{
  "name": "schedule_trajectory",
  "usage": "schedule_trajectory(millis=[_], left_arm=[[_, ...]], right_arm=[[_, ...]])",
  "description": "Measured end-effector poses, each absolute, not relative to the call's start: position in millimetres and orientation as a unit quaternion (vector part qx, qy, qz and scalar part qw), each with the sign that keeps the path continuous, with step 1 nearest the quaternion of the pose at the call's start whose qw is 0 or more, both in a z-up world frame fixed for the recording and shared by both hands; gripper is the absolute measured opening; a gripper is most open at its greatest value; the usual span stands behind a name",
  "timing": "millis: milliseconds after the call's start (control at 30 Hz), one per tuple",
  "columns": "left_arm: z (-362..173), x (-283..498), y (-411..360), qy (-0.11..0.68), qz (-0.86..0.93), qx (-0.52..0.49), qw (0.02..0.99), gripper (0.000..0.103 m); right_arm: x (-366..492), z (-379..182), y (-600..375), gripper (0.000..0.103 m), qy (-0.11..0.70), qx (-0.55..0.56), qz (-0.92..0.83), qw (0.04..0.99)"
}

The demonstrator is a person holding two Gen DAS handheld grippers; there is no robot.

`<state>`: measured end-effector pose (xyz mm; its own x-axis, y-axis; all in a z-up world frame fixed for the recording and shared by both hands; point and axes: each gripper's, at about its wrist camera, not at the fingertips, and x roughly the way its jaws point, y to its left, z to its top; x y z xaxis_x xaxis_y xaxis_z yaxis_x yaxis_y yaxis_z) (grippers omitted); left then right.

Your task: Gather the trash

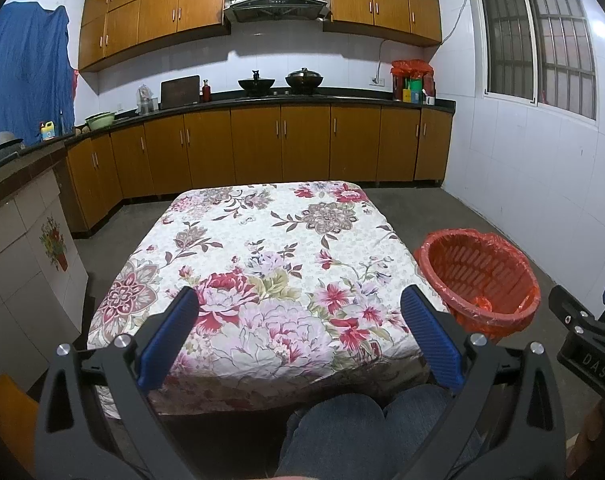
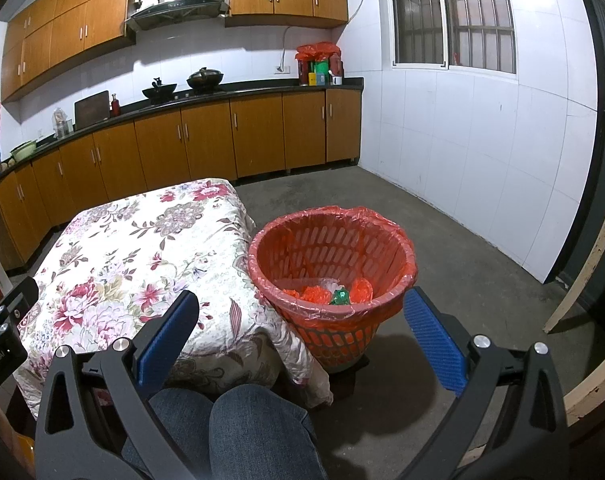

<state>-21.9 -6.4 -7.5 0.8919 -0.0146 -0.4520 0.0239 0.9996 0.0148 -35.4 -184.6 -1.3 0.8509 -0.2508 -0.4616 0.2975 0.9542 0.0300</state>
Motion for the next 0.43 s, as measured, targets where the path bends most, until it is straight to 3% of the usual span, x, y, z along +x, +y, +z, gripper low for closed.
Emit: schedule_trajectory(millis=[433], left_arm=[[-10.9, -21.8, -3.6, 0.234, -0.008, 0.009, 0.972, 0.099]], right_arm=[[-35.1, 0.0, -185.8, 0.101, 0.234, 0.050, -0.142, 0.961]])
